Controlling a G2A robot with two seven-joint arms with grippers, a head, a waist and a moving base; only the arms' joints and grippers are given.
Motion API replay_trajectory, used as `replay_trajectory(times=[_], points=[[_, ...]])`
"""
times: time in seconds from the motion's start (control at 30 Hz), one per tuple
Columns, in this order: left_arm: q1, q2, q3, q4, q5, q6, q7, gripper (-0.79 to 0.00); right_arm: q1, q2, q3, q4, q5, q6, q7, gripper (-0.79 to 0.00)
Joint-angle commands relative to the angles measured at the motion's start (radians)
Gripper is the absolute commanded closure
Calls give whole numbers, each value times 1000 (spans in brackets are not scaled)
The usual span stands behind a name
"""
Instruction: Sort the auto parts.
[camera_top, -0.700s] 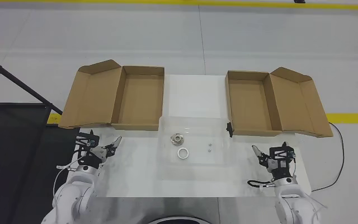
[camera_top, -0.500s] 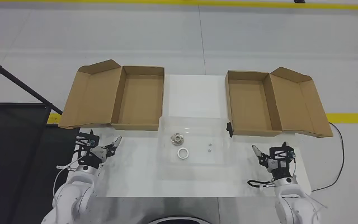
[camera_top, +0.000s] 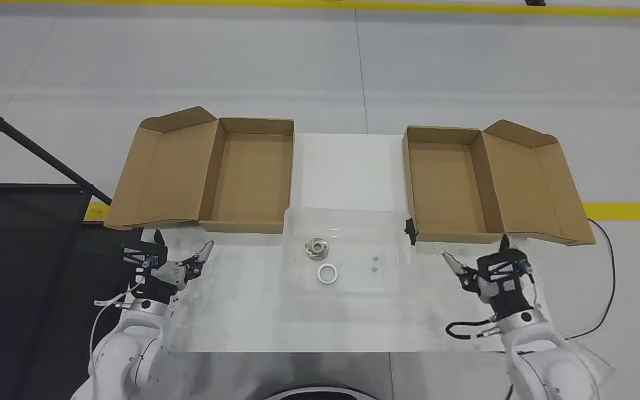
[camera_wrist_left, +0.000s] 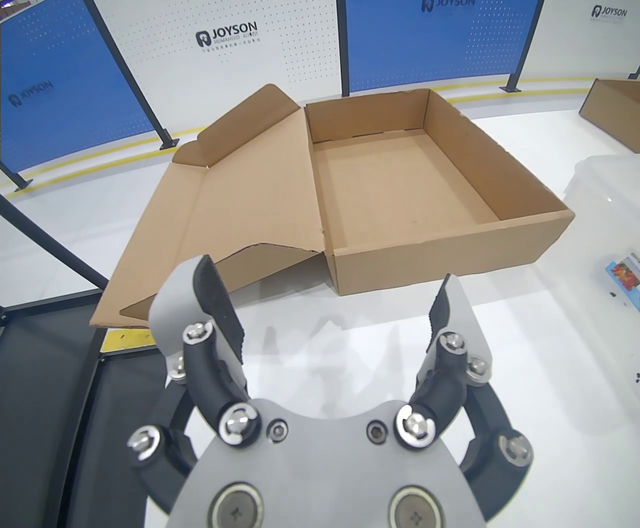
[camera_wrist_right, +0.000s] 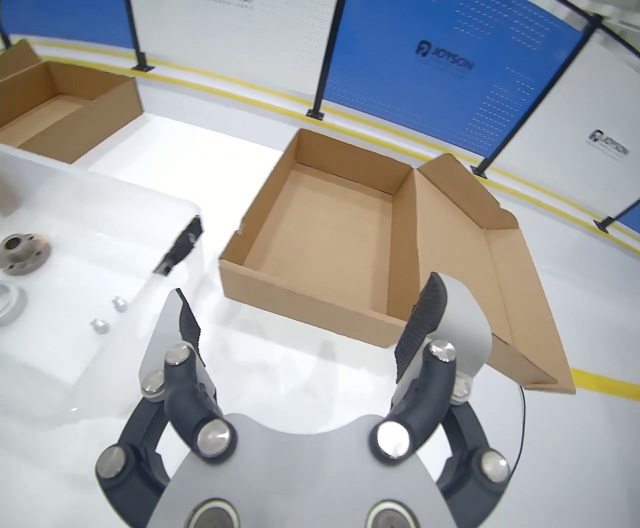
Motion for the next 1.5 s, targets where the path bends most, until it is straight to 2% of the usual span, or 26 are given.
replay_trajectory(times=[0.0, 0.1, 0.33, 0.73, 0.83, 0.93, 1.13, 1.23, 1.27, 1.37, 1.47], points=[[0, 0, 0, 0, 0, 0, 0, -785, 23, 3, -15, -53, -8, -54, 122, -785], [0, 0, 0, 0, 0, 0, 0, -785, 77, 6, -60, -107, 6, -124, 267, -785], [0, 0, 0, 0, 0, 0, 0, -785, 245, -1, -213, -127, 122, -137, 539, -785], [0, 0, 0, 0, 0, 0, 0, -785, 253, -2, -220, -127, 126, -134, 545, -785], [0, 0, 0, 0, 0, 0, 0, -785, 273, -4, -270, -110, 103, -129, 539, -785], [0, 0, 0, 0, 0, 0, 0, -785, 347, -11, -345, -102, 110, -126, 610, -785], [0, 0, 0, 0, 0, 0, 0, -785, 602, -34, -506, 24, 211, -116, 894, -785], [0, 0, 0, 0, 0, 0, 0, -785, 711, -48, -560, 107, 262, -90, 978, -683], [0, 0, 0, 0, 0, 0, 0, -785, 739, -52, -576, 132, 273, -86, 1003, -539], [0, 0, 0, 0, 0, 0, 0, -785, 802, -61, -609, 202, 302, -62, 1062, -391], [0, 0, 0, 0, 0, 0, 0, -785, 843, -67, -628, 261, 324, -52, 1101, -385]])
